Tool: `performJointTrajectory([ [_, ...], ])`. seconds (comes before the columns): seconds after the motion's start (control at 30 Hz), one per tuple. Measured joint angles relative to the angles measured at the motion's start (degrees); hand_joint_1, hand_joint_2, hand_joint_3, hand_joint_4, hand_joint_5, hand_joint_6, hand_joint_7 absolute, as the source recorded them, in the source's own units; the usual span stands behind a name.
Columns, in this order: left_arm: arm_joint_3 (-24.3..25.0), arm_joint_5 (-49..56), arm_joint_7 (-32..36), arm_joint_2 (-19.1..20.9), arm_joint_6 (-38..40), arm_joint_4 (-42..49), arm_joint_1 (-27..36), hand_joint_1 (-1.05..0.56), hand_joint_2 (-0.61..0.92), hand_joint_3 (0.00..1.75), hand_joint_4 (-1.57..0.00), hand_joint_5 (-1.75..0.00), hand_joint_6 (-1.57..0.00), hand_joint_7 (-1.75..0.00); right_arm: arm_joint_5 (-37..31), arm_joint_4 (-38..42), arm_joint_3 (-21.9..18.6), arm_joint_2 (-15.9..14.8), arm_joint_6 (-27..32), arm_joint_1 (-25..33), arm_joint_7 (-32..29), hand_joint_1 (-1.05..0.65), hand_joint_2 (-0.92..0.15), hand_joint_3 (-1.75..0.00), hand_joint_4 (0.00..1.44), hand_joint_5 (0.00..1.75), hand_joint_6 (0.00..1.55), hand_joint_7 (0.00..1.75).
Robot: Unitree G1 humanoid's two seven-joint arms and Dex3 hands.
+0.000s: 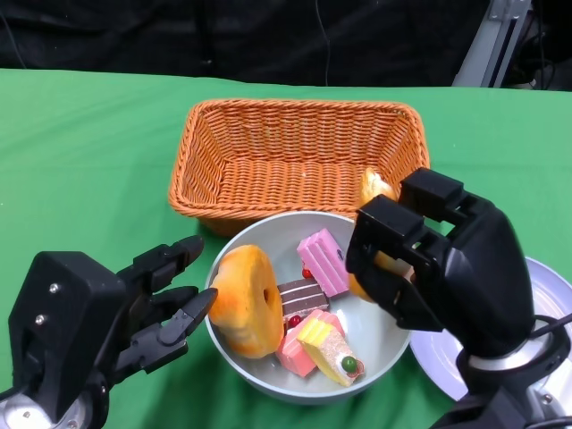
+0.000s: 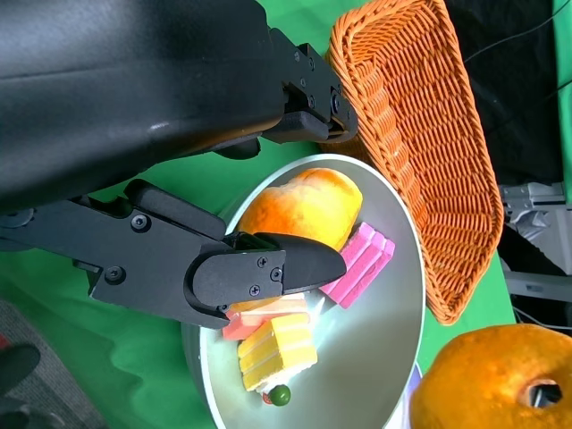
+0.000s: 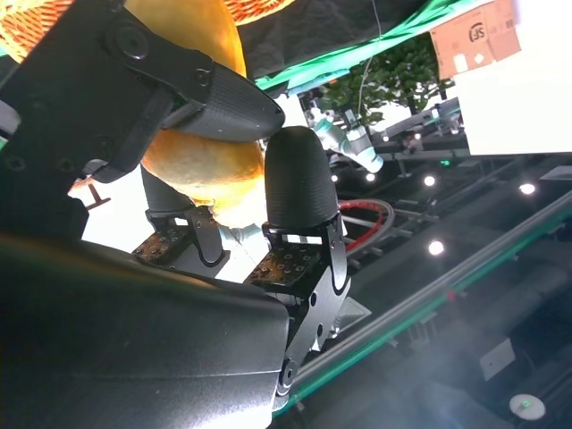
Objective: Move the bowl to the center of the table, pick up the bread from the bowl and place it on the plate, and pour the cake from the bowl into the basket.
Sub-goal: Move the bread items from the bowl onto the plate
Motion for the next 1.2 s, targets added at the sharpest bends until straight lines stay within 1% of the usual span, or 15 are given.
performJointTrajectory([
  [0.1, 0.00, -0.08, -0.02, -0.06, -0.01, 0.00, -0.01, -0.56, 0.92, 0.48, -0.03, -0.62, -0.28, -0.01, 0.57, -1.85, -1.72, -0.13, -0.02, 0.53, 0.57, -0.11, -0.11, -1.69, 1.05, 1.75, 0.81, 1.75],
  [0.2, 0.02, -0.33, -0.05, -0.05, -0.03, 0.01, -0.02, -0.57, 0.92, 0.49, -0.02, -0.62, -0.28, 0.00, 1.47, -2.98, -3.29, -0.65, -0.24, 1.38, 0.82, -0.07, -0.14, -1.63, 1.03, 1.75, 0.79, 1.75],
  [0.43, 0.10, -0.42, -0.55, 0.34, -0.15, 0.03, -0.08, -0.57, 0.92, 0.49, -0.01, -0.62, -0.28, 0.00, 1.31, -4.43, -7.11, -1.18, 1.41, 4.50, 1.08, -0.12, -0.18, -1.63, 1.04, 1.75, 0.79, 1.75],
  [0.57, 0.25, -0.44, -0.71, 0.42, -0.15, 0.09, -0.14, -0.57, 0.92, 0.48, -0.02, -0.62, -0.28, 0.00, 1.21, -5.94, -9.59, -2.58, 2.72, 6.09, 2.51, -0.13, -0.15, -1.68, 1.04, 1.75, 0.79, 1.75],
  [0.7, 0.35, -0.38, -0.76, 0.60, -0.21, 0.11, -0.21, -0.58, 0.92, 0.48, -0.02, -0.63, -0.28, 0.00, 1.35, -7.38, -12.14, -4.65, 3.79, 8.03, 5.06, -0.17, -0.13, -1.71, 1.04, 1.75, 0.81, 1.67],
  [0.8, 0.36, -0.40, -0.77, 0.62, -0.31, 0.10, -0.24, -0.57, 0.92, 0.48, -0.02, -0.63, -0.28, 0.00, 1.35, -8.48, -13.53, -5.14, 4.75, 9.42, 6.34, -0.16, -0.14, -1.68, 1.02, 1.75, 0.78, 1.71],
  [0.87, 0.39, -0.40, -0.76, 0.62, -0.31, 0.09, -0.23, -0.57, 0.92, 0.48, -0.01, -0.63, -0.28, 0.00, 1.36, -8.96, -14.00, -5.61, 6.25, 10.77, 8.56, -0.13, -0.18, -1.59, 1.00, 1.75, 0.75, 1.73],
  [0.9, 0.40, -0.45, -0.77, 0.62, -0.31, 0.09, -0.24, -0.57, 0.92, 0.48, -0.01, -0.63, -0.28, 0.00, 1.44, -9.23, -14.06, -5.93, 6.83, 11.53, 10.06, -0.11, -0.22, -1.49, 0.99, 1.69, 0.82, 1.50],
  [0.93, 0.44, -0.48, -0.77, 0.62, -0.31, 0.09, -0.23, -0.57, 0.92, 0.48, -0.01, -0.63, -0.27, 0.00, 1.52, -9.56, -14.08, -6.25, 7.49, 12.28, 11.62, -0.10, -0.26, -1.37, 1.03, 1.58, 0.95, 1.16],
  [0.97, 0.51, -0.52, -0.77, 0.62, -0.31, 0.09, -0.23, -0.57, 0.92, 0.48, 0.00, -0.63, -0.27, 0.00, 1.56, -9.76, -14.10, -6.38, 8.19, 12.85, 13.05, -0.09, -0.28, -1.31, 1.04, 1.53, 1.02, 0.99],
  [1.0, 0.55, -0.56, -0.77, 0.62, -0.31, 0.08, -0.23, -0.57, 0.92, 0.48, 0.00, -0.63, -0.27, 0.00, 1.57, -9.85, -14.12, -6.41, 8.85, 13.31, 14.21, -0.09, -0.29, -1.28, 1.05, 1.50, 1.06, 0.89],
  [1.03, 0.56, -0.57, -0.77, 0.62, -0.30, 0.05, -0.22, -0.57, 0.92, 0.48, 0.00, -0.63, -0.27, 0.00, 1.57, -9.90, -14.11, -6.42, 9.45, 13.60, 15.15, -0.09, -0.30, -1.26, 0.99, 1.64, 0.96, 1.18],
  [1.1, 0.58, -0.59, -0.77, 0.62, -0.29, -0.06, -0.22, -0.57, 0.92, 0.48, 0.00, -0.63, -0.27, 0.00, 1.45, -9.85, -14.09, -6.48, 11.09, 13.73, 17.28, -0.09, -0.30, -1.27, 0.96, 1.72, 0.83, 1.49],
  [1.13, 0.58, -0.62, -0.77, 0.62, -0.28, -0.16, -0.22, -0.57, 0.92, 0.47, 0.00, -0.63, -0.27, 0.00, 1.42, -9.81, -14.05, -6.60, 12.17, 13.72, 18.81, -0.09, -0.33, -1.26, 0.93, 1.73, 0.77, 1.61],
  [1.2, 0.58, -0.69, -0.77, 0.61, -0.28, -0.30, -0.22, -0.57, 0.92, 0.48, -0.01, -0.63, -0.28, 0.00, 1.40, -9.64, -13.84, -7.07, 14.91, 13.66, 23.68, -0.10, -0.35, -1.23, 0.90, 1.74, 0.73, 1.66],
])
